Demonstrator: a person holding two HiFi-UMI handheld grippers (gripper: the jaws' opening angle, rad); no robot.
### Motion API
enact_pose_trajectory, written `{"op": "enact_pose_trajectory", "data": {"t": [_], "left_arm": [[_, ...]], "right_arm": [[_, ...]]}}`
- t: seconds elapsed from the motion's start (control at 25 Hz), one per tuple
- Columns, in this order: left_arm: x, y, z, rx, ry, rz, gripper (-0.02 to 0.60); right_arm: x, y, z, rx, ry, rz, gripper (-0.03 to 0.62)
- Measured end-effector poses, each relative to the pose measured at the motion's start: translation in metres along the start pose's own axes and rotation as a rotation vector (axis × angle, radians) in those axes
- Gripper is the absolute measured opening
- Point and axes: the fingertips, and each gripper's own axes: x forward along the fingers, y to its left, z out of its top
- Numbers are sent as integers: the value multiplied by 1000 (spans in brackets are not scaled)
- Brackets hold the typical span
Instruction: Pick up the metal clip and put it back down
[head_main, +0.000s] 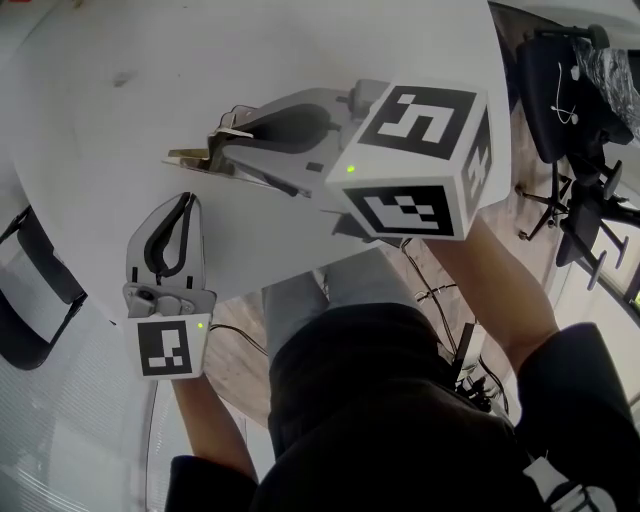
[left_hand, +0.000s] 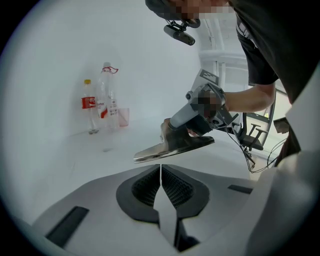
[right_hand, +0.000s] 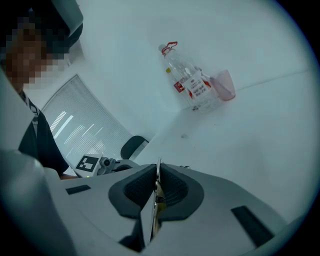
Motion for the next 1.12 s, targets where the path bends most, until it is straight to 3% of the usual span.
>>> {"op": "enact_pose_trajectory", "data": {"t": [0.28,0.56,1.12], "left_arm": [[-17,2,44,-32,-131,62,23],[-50,-7,99,6,-159,81,23],[-103,-12,169,34,-260,110,23]], "right_arm": [[-21,14,17,-35,-47,-6,37],[-56,48,54,-67,-104,-1,37],[-100,103,107,-156,-230,-38,37]]}}
